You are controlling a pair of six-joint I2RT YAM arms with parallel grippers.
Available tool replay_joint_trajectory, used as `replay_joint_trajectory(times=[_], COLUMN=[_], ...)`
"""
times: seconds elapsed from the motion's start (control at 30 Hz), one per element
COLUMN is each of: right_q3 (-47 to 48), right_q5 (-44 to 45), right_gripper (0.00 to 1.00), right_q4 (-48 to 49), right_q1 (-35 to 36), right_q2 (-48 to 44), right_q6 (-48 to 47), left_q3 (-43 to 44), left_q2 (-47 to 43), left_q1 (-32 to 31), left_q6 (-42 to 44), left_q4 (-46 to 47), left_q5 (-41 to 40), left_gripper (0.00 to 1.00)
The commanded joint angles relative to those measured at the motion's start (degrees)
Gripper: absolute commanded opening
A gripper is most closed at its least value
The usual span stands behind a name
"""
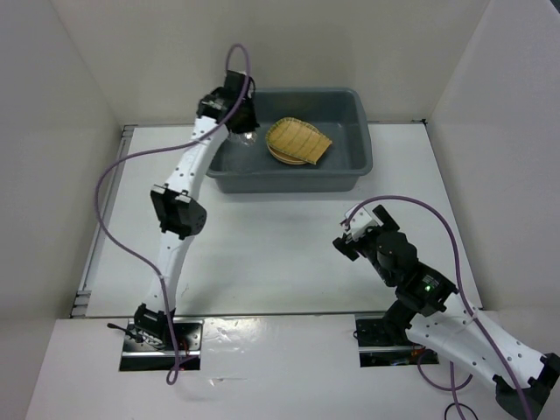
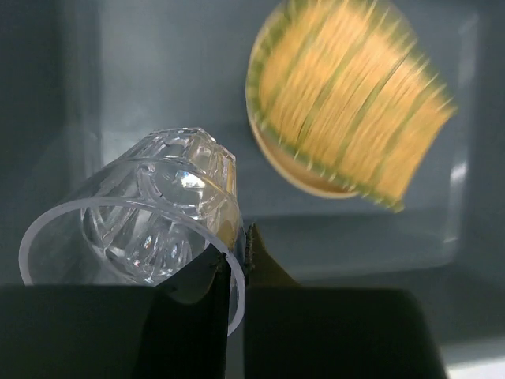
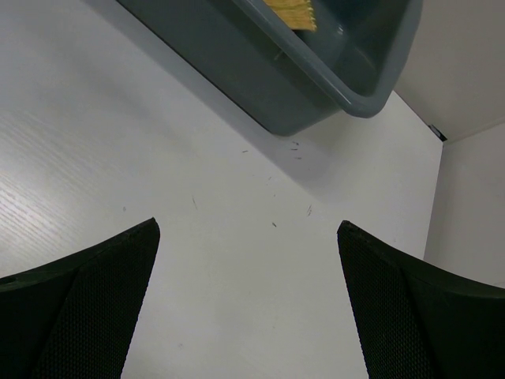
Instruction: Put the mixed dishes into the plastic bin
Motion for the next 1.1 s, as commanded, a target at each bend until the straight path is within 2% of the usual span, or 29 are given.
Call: replay_joint_trajectory(times=[0.0,0.23,0.4,0.77,1.07], right_q3=[-0.8,-0.8,-0.8,-0.8,-0.8], right_q5=[0.7,0.7,0.7,0.7,0.7], right_gripper=[0.98,0.98,0.98,0.98,0.98], right_q4=[2.0,2.0,2.0,1.5,1.5], right_q1=[0.5,0.5,0.5,0.5,0.5], right_q2=[-0.6,-0.1,0.4,2.1,3.1], right_q6=[0.2,0.2,0.2,0.8,0.8], left_q3=[4.3,9.6,12.9,13.4,14.0], left_q2=[2.1,11.6,14.2,19.2,19.8], left_q1=[-2.0,-3.2,-2.6,-0.2,2.1], left_q6=[2.9,2.3,2.3,2.3,2.3], left_q4=[-1.0,-1.0,-0.3,1.7,2.8], left_q5=[-7.7,-11.7,-12.9,-11.3,-10.0], left_gripper=[0.0,0.0,0.0,0.01,0.2])
